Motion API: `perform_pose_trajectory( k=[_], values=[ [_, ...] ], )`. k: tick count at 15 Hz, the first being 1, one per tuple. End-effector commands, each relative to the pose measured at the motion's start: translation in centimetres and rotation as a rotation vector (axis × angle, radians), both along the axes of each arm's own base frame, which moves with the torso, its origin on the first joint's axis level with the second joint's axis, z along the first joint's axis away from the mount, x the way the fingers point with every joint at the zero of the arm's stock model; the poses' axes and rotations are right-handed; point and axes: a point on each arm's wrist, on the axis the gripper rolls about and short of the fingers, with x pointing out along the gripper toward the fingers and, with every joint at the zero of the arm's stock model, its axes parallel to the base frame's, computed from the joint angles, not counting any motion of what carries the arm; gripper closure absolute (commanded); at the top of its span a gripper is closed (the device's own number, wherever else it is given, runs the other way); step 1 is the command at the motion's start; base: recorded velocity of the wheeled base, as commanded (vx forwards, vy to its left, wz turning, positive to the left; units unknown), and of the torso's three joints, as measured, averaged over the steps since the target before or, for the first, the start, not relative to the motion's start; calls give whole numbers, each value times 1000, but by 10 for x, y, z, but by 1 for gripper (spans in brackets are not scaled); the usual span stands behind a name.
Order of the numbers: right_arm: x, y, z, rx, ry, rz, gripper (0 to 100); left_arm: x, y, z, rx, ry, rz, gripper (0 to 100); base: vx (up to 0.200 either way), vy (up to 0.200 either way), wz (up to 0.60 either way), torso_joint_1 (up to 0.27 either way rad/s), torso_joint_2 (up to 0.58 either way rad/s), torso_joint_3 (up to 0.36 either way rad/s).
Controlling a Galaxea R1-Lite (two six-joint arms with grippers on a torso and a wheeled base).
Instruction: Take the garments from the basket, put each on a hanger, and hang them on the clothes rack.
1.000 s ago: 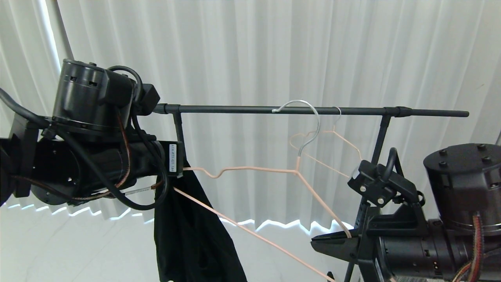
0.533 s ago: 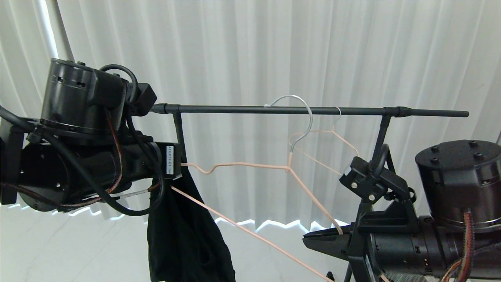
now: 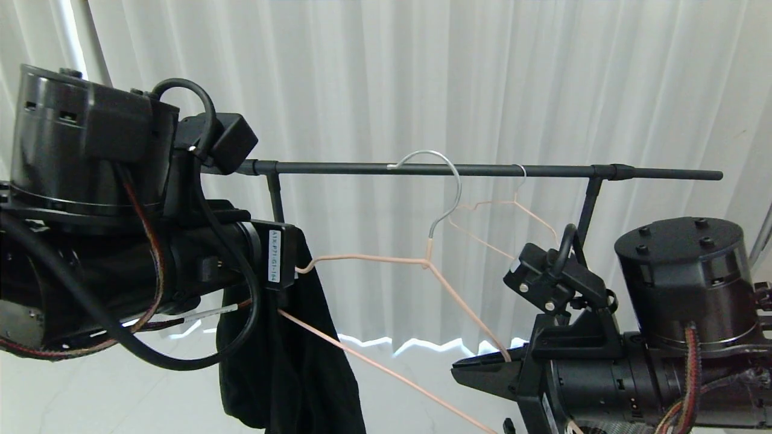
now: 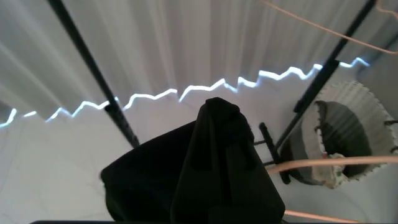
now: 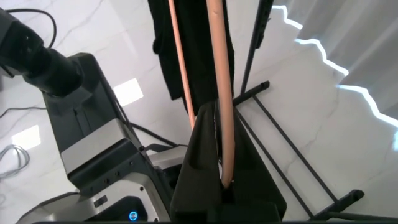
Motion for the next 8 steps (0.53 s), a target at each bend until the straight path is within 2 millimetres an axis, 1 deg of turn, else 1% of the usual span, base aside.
perform_pose_trajectory(
  k=[1,3,5,8],
  values=[
    [0,6,-2,-6,6,13,100,-9,-5,7,-19,-20,-48,100,0,0,0,0,0,0],
    [0,12,-1,-4,6,25,100,-13,-11,10,-26,-26,-78,100,0,0,0,0,0,0],
    [0,23,0,0,8,46,100,-18,-18,11,-32,-31,-116,100,0,0,0,0,0,0],
    [1,36,-6,-14,19,59,100,-23,-25,17,-47,-45,-154,100,0,0,0,0,0,0]
  ],
)
